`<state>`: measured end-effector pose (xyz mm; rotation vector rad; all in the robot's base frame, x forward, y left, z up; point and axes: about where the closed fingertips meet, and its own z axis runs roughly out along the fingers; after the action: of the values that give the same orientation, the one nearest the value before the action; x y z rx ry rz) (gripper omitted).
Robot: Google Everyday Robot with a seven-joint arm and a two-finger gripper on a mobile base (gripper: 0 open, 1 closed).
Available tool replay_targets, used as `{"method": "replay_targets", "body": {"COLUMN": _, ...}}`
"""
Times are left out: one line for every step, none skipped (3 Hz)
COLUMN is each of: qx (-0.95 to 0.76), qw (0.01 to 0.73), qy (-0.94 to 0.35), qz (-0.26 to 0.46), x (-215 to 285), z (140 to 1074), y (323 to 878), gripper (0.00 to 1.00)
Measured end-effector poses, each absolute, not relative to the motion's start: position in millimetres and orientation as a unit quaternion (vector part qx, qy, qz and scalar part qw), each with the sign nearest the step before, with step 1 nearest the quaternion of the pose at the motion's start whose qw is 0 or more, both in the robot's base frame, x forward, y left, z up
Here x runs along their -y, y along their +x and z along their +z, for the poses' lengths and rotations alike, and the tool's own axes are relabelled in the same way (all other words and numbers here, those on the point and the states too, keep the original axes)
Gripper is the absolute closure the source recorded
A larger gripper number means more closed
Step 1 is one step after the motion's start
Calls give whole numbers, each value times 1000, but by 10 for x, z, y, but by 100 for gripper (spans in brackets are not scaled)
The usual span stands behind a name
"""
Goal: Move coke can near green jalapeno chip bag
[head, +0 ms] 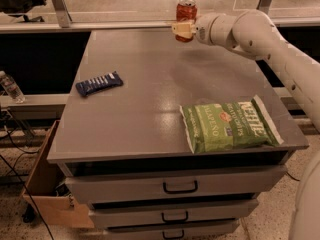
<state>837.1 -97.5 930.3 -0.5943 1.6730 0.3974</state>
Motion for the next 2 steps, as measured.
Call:
{"method": "replay_targets", "body": {"qx": -736, "qw": 602, "qy": -257, "qz": 175, "x": 1053, "z": 9220, "y": 8357, "gripper": 100}}
{"method": "replay_targets", "body": {"qx": -743, "qw": 590, "qy": -267, "qz": 171, "x": 1210, "z": 9302, "y": 8080, "gripper": 100}}
